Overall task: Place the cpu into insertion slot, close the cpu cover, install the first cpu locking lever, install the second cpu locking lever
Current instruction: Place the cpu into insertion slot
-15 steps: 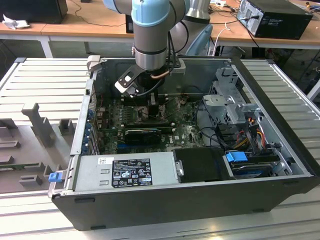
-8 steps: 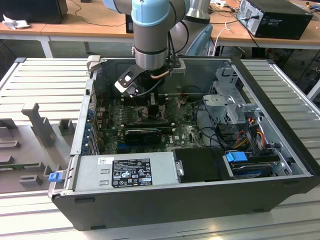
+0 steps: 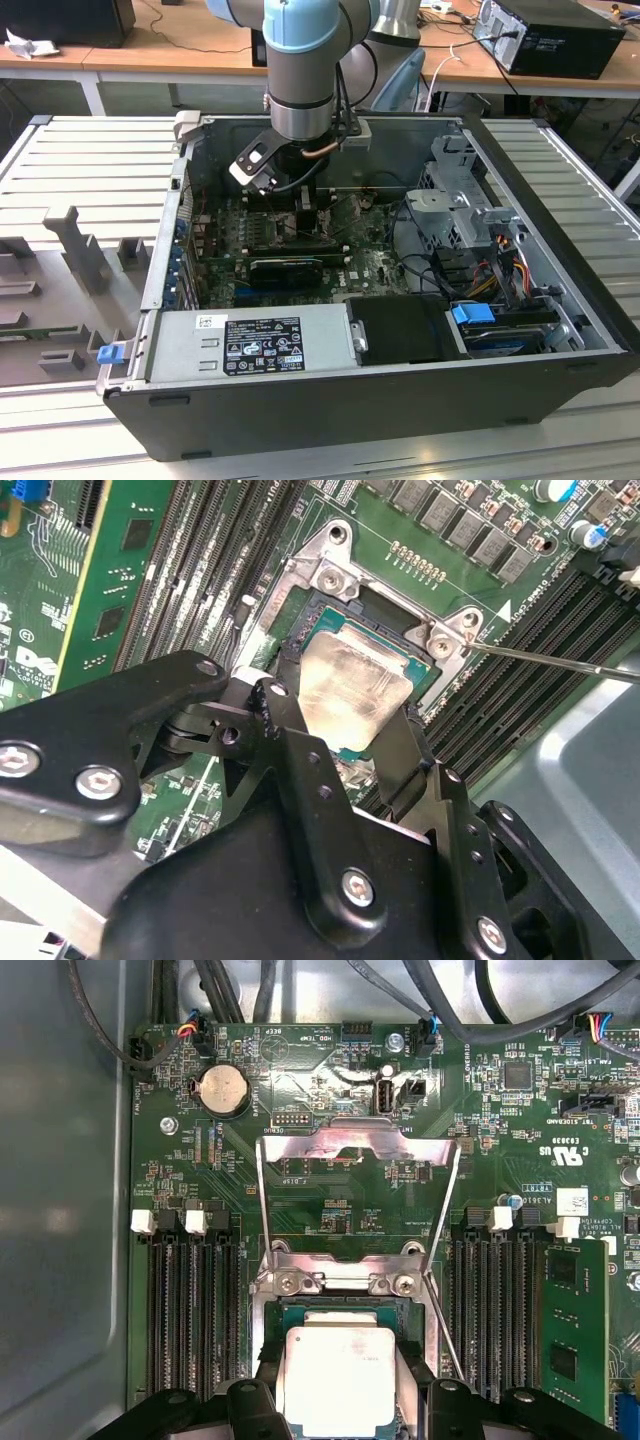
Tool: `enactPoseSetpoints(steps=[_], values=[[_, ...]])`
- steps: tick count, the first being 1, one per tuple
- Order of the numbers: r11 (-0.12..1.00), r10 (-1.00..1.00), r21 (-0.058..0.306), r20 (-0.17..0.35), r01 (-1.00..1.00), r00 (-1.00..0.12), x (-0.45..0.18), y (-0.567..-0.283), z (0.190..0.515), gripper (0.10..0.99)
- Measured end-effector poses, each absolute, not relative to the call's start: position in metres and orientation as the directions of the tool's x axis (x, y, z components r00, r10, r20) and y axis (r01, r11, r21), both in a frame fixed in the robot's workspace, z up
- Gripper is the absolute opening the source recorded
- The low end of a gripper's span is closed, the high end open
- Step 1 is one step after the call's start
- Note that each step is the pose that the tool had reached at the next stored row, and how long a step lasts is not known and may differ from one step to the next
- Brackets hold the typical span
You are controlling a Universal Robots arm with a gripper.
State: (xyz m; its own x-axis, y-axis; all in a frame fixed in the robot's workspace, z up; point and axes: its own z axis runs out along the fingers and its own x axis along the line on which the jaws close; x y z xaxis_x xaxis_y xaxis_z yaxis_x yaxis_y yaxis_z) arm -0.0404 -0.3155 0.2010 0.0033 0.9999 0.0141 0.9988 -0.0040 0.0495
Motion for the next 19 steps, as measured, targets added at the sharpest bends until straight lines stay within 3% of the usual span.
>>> enactPoseSetpoints(steps=[9,10,19], values=[[-0.004,1.000,0.050,0.014,0.999,0.003,-0.0404,-0.3155,0.2009,0.541],[-0.004,1.000,0.049,0.014,0.999,0.003,-0.0404,-0.3155,0.2009,0.604],[-0.004,1.000,0.050,0.014,0.999,0.003,-0.0404,-0.3155,0.2008,0.604]])
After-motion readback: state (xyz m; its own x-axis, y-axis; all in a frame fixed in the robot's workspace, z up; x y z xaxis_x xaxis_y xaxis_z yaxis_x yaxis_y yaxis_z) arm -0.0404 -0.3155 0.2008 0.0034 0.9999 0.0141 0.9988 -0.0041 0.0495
